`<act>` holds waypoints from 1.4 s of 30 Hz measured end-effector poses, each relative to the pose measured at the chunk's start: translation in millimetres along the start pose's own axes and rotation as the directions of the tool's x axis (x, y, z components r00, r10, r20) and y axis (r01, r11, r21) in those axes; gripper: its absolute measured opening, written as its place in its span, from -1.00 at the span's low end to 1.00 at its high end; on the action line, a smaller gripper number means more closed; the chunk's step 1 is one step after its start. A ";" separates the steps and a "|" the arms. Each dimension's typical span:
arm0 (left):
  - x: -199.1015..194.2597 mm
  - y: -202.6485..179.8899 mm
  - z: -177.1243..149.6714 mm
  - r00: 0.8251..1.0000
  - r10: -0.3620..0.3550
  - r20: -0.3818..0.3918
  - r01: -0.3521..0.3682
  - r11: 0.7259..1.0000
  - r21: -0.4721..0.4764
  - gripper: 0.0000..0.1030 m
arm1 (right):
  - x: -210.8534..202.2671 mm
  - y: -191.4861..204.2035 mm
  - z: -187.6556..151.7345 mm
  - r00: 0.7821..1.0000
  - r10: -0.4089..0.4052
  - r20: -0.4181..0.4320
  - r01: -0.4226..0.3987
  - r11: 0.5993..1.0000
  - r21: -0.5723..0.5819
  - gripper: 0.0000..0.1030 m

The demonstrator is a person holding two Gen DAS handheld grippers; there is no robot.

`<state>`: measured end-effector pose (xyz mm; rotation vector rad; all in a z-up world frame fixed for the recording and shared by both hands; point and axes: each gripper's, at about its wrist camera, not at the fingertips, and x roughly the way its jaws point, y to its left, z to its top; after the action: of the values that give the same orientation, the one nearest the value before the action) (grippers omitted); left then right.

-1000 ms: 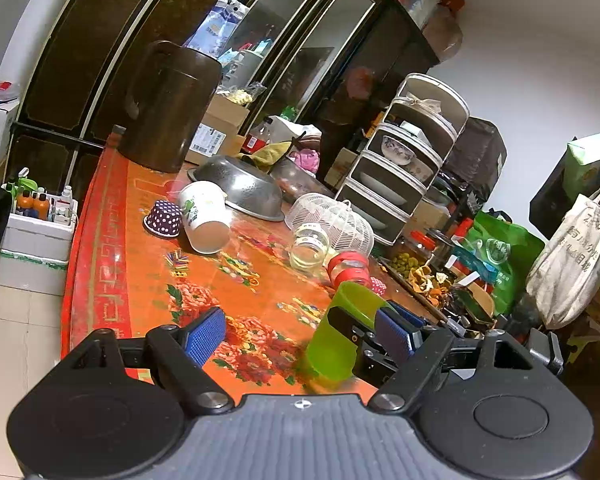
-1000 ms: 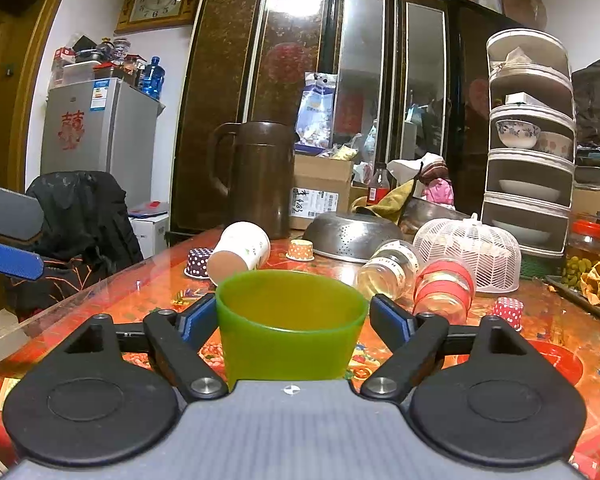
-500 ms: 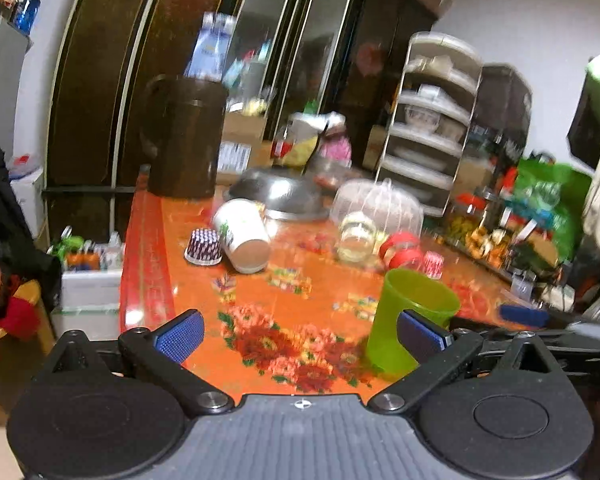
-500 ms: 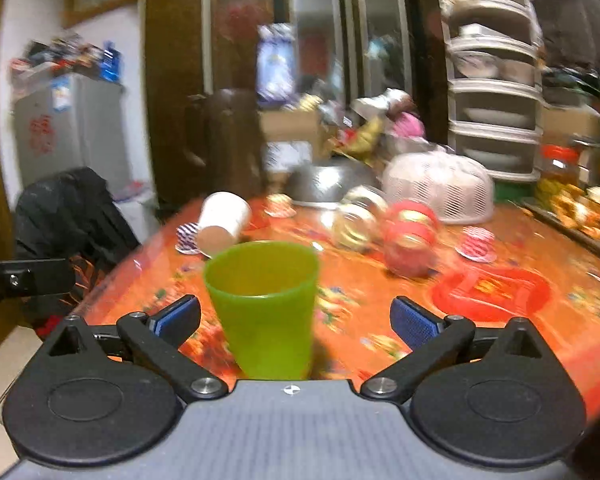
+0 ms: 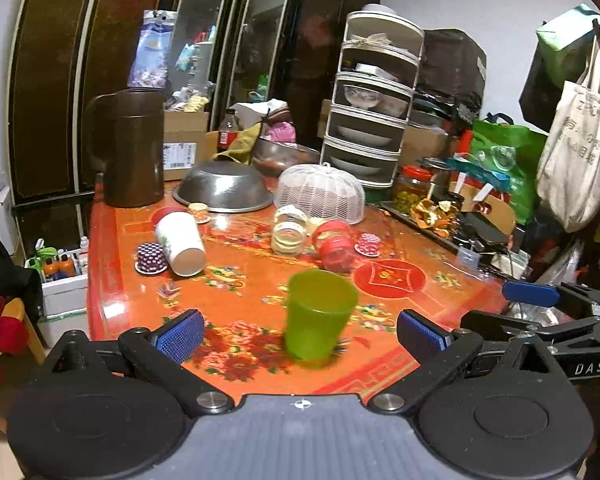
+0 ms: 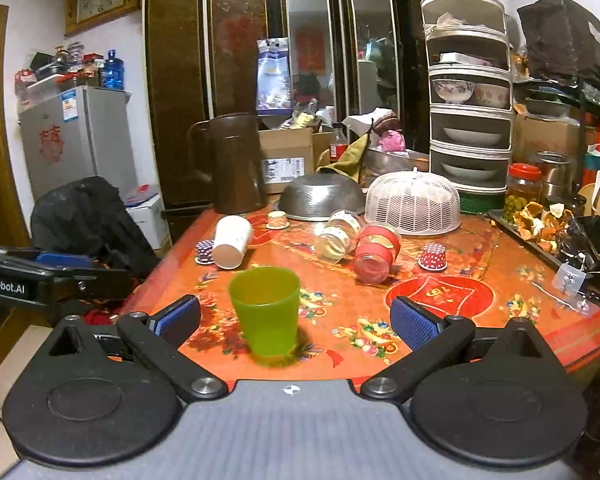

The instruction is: Flip cup upright

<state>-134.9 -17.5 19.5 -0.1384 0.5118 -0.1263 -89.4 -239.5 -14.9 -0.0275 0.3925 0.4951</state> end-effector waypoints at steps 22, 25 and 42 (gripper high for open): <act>11.5 -6.4 -1.0 0.998 0.044 -0.051 -0.043 0.999 0.019 1.00 | 7.0 -1.8 -5.2 0.998 0.039 -0.039 -0.038 0.998 0.043 0.98; 11.4 -7.0 -1.2 0.998 0.048 -0.049 -0.047 0.999 0.022 1.00 | 6.8 -2.6 -5.1 0.999 0.033 -0.039 -0.031 0.998 0.047 0.98; 13.0 -5.2 -2.5 0.997 0.062 -0.053 -0.061 0.998 0.022 1.00 | 8.3 -3.2 -5.2 0.998 0.052 -0.048 -0.049 0.997 0.052 0.98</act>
<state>-125.3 -24.8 11.9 -0.0997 0.5672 -0.0750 -83.0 -239.1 -23.0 0.0197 0.4547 0.5348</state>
